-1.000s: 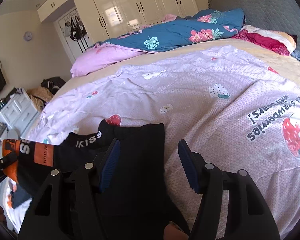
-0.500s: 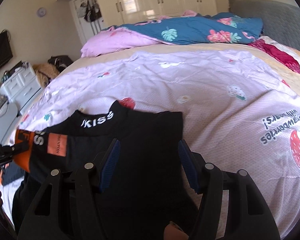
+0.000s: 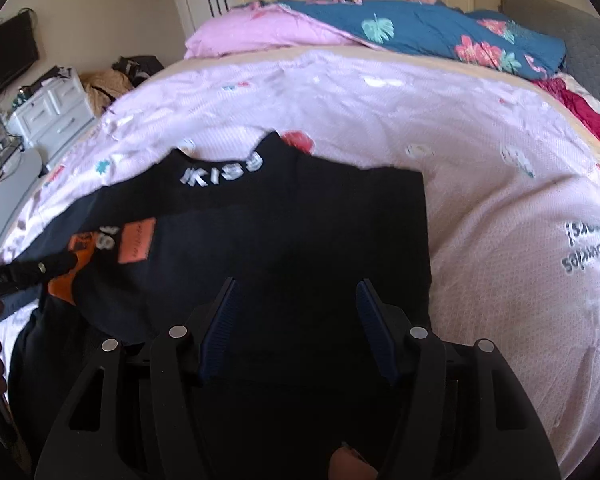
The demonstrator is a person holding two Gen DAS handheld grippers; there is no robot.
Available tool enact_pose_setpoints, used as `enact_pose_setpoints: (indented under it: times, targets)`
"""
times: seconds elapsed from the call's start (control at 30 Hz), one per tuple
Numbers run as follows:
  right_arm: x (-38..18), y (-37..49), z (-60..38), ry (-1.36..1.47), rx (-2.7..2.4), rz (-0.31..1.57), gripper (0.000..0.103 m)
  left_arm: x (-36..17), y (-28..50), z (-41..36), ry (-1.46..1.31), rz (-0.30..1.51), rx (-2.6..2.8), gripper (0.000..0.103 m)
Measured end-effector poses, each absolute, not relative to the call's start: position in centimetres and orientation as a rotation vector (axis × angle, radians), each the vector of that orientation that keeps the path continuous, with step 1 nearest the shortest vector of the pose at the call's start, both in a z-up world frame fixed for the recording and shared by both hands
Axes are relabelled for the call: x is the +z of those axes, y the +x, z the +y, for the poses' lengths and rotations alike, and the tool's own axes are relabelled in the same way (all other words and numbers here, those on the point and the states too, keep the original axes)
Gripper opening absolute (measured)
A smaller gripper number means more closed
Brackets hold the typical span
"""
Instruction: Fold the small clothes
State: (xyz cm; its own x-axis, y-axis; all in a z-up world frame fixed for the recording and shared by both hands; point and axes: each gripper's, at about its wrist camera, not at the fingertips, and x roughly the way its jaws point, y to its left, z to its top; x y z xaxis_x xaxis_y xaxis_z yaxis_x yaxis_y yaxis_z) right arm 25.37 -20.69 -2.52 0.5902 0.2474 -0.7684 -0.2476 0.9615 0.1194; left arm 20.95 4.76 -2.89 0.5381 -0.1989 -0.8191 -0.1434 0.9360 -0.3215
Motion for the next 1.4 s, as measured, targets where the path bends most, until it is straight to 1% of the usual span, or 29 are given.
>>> enact_pose_setpoints:
  times: [0.1,0.17,0.23,0.33,0.4,0.43,0.5,0.57,0.6,0.7,0.73,0.77,0.83,0.9,1.2,1.4]
  targets:
    - [-3.6,25.8,-21.2,0.015,0.263,0.949,0.059,-4.4,21.0,5.0,-0.353,1.04,0.0,0.027]
    - [-4.2,26.0,-21.4,0.022,0.253,0.976,0.059,-4.5,21.0,4.9,-0.336,1.033,0.004,0.028]
    - [-4.3,26.0,-21.4,0.019,0.255,0.98,0.059,-4.4,20.9,4.8,-0.335,1.023,-0.003,0.031]
    - [-3.8,25.7,-21.5,0.031,0.27,0.961,0.059,-3.8,20.5,5.1,-0.345,1.006,-0.003,0.033]
    - [-3.1,25.5,-21.7,0.067,0.297,0.941,0.059,-2.9,20.1,5.3,-0.326,0.979,0.015,0.043]
    - [-2.8,25.4,-21.8,0.082,0.307,0.927,0.06,-2.6,19.9,5.3,-0.325,0.972,0.02,0.045]
    - [-2.2,25.1,-21.6,0.081,0.322,0.899,0.065,-2.2,19.6,5.5,-0.334,0.961,0.027,0.048]
    - [-1.5,24.7,-21.3,0.076,0.33,0.871,0.077,-1.9,19.1,5.7,-0.342,0.955,0.034,0.052]
    - [-1.2,24.5,-21.1,0.076,0.339,0.859,0.079,-1.7,18.8,5.9,-0.343,0.952,0.042,0.062]
    - [-0.4,23.8,-20.3,0.057,0.366,0.819,0.086,-1.2,18.3,6.1,-0.34,0.936,0.066,0.075]
    - [-0.2,23.6,-20.0,0.047,0.372,0.804,0.091,-1.0,18.0,6.3,-0.342,0.926,0.077,0.079]
    - [0.1,23.4,-19.7,0.039,0.376,0.793,0.093,-0.8,17.8,6.5,-0.345,0.918,0.086,0.087]
    - [0.5,23.0,-19.1,0.024,0.391,0.768,0.096,-0.5,17.3,6.9,-0.348,0.905,0.108,0.089]
    - [0.8,22.7,-18.4,0.013,0.403,0.75,0.097,-0.3,16.6,7.4,-0.348,0.9,0.139,0.094]
    - [2.2,20.4,-15.2,-0.036,0.455,0.661,0.098,0.2,13.9,11.1,-0.41,0.875,0.262,0.094]
    - [2.7,19.4,-13.1,-0.053,0.501,0.649,0.098,1.3,12.6,13.3,-0.452,0.825,0.308,0.094]
